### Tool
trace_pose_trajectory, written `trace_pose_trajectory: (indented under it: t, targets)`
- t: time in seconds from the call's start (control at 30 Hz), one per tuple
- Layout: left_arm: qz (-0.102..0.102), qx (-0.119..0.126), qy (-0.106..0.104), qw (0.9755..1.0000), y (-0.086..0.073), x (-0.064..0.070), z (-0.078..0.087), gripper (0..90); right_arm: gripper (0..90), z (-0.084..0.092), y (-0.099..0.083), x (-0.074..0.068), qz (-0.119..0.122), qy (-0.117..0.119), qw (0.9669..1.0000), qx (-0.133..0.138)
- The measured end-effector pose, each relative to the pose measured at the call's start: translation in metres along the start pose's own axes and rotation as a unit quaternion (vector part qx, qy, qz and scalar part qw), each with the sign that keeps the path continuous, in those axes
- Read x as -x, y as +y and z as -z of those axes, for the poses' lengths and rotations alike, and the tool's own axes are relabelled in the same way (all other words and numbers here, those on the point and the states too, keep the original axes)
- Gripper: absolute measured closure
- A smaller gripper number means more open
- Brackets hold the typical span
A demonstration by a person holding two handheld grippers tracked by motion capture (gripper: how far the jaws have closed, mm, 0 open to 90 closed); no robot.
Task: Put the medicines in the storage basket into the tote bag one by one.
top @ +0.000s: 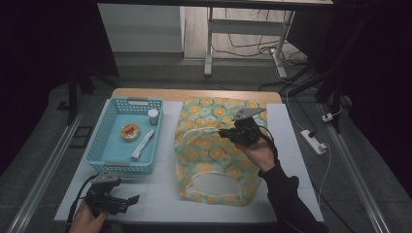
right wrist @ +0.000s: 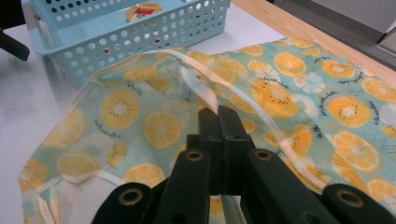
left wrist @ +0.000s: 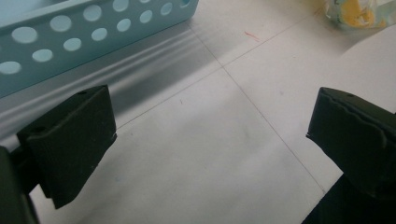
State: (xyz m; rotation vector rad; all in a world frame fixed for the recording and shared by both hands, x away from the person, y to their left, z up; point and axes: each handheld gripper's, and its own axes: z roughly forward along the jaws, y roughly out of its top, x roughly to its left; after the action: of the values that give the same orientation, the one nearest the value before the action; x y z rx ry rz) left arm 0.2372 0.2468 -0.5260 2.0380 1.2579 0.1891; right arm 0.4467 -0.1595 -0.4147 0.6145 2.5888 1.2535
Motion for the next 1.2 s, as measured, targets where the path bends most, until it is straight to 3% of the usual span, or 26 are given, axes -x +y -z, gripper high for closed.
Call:
trace_pose_trajectory:
  t: [0.43, 0.9, 1.2]
  targets:
    - [0.002, 0.014, -0.008, 0.9999, -0.001, -0.001, 0.003, 0.8, 90.0, -0.001, -0.001, -0.001, 0.002, 0.006, 1.0, -0.003]
    - [-0.003, 0.035, -0.05, 0.9981, -0.001, -0.004, 0.009, 0.0, 90.0, -0.003, -0.002, -0.001, 0.001, 0.01, 0.9999, -0.007]
    - [0.0, 0.061, -0.048, 0.997, 0.002, -0.004, 0.022, 0.0, 89.9, -0.002, -0.003, 0.001, 0.0, 0.009, 0.9999, -0.004]
